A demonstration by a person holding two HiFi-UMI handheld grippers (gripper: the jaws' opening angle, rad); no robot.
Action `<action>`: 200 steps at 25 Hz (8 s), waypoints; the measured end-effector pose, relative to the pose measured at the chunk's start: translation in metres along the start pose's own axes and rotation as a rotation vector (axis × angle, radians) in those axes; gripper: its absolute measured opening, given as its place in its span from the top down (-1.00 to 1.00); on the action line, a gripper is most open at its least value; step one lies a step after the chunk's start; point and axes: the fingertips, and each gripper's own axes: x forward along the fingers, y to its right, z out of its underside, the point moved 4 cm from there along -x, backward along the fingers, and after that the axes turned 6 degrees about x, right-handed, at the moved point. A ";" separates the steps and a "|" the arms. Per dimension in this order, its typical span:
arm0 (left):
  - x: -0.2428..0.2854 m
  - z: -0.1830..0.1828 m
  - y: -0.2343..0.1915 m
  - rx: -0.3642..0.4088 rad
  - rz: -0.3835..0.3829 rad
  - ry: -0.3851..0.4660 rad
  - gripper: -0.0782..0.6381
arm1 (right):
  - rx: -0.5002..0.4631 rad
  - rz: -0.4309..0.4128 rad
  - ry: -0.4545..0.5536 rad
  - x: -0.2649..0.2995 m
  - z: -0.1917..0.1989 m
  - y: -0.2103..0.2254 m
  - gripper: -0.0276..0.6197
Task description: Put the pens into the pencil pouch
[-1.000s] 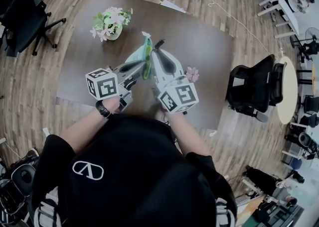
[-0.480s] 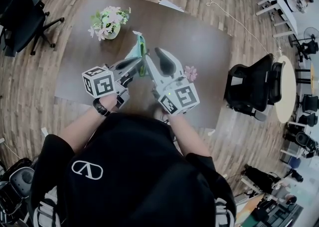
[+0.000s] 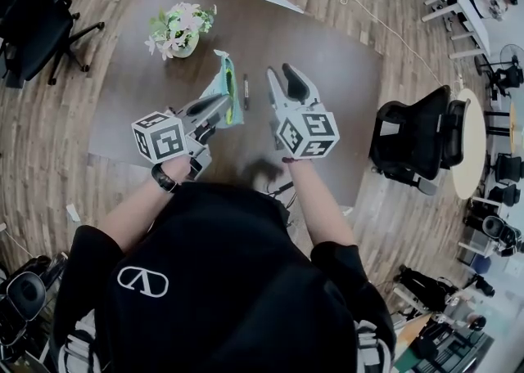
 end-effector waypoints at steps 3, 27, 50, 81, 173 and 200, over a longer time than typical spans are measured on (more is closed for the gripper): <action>-0.008 0.002 -0.004 -0.011 -0.006 0.013 0.75 | -0.005 0.039 -0.145 0.029 0.029 0.024 0.50; -0.067 0.045 -0.042 -0.136 -0.162 0.055 0.75 | 0.189 0.150 -1.049 0.158 0.293 0.106 0.46; -0.071 0.051 -0.042 -0.133 -0.166 0.051 0.75 | 0.109 0.148 -1.041 0.157 0.287 0.105 0.78; 0.013 -0.011 0.019 0.013 0.049 0.022 0.75 | -0.183 0.120 0.358 -0.070 -0.074 0.006 0.78; 0.081 0.210 -0.171 0.181 -0.149 -0.441 0.73 | 0.146 0.154 0.047 -0.122 0.051 0.015 0.69; -0.027 -0.011 0.000 0.583 -0.065 0.108 0.62 | 0.057 -0.047 0.097 -0.081 0.030 -0.033 0.72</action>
